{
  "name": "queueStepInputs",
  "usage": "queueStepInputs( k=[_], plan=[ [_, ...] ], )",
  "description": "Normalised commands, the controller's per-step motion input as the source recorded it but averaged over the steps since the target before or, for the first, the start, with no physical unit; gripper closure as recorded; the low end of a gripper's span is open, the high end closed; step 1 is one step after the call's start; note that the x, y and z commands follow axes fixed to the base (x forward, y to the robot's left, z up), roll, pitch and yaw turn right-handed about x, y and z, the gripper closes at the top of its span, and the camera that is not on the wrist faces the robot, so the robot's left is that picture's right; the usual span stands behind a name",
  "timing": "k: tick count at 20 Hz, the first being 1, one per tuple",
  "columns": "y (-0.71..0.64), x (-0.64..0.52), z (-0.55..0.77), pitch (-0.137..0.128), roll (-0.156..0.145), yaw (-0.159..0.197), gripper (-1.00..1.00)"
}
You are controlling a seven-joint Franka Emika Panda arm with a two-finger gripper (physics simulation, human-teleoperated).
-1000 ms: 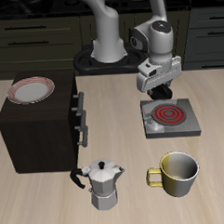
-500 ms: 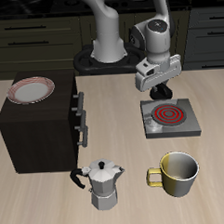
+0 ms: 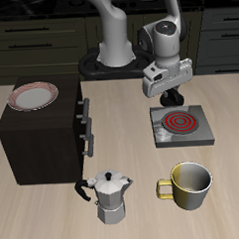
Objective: Turn off the flat stove
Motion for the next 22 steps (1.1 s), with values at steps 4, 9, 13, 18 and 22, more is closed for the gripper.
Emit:
queueStepInputs(
  k=[4, 9, 13, 18, 22],
  plan=[
    [-0.22, 0.3, 0.03, 0.026, -0.047, -0.135, 1.0],
    [-0.14, 0.34, -0.01, 0.019, -0.04, -0.087, 1.0],
    [-0.02, 0.16, -0.02, 0.015, -0.012, -0.054, 1.0],
    [0.02, 0.26, -0.02, 0.0, 0.009, -0.085, 1.0],
    [0.07, 0.08, 0.05, -0.004, 0.014, -0.053, 1.0]
  ],
)
